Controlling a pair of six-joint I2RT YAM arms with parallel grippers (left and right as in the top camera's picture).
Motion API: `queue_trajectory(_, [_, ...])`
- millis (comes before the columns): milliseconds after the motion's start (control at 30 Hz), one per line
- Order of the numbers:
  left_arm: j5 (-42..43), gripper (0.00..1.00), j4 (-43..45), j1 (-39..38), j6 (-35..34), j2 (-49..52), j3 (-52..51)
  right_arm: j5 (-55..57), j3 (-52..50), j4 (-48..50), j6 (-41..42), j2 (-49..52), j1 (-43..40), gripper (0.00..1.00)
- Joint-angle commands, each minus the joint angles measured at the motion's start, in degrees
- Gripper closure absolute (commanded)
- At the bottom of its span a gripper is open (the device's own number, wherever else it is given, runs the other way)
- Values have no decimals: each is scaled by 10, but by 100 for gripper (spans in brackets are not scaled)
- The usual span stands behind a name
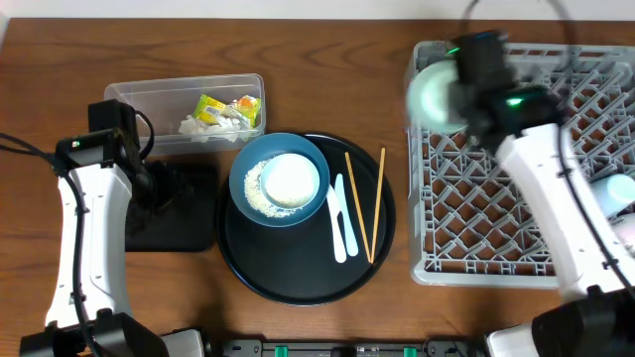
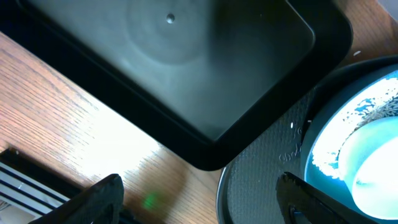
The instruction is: Sort waste into correct bins and load items into the dishwasher rack
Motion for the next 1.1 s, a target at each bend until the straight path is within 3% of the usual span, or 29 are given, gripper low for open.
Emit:
queue_trajectory(0, [-7, 20, -1, 3, -3, -2, -2, 34, 6, 45, -31, -10, -69, 99])
queue_trajectory(333, [-7, 20, -2, 3, -3, -2, -2, 76, 6, 249, -211, 4, -228, 99])
queue_trajectory(567, [-7, 20, -1, 3, -3, -2, -2, 138, 6, 332, -322, 49, -312, 99])
queue_trajectory(833, [-7, 20, -2, 2, -3, -2, -2, 285, 6, 420, -389, 145, -363, 99])
queue_trajectory(1067, [-7, 20, -2, 2, -3, -2, -2, 322, 6, 520, -443, 193, -376, 99])
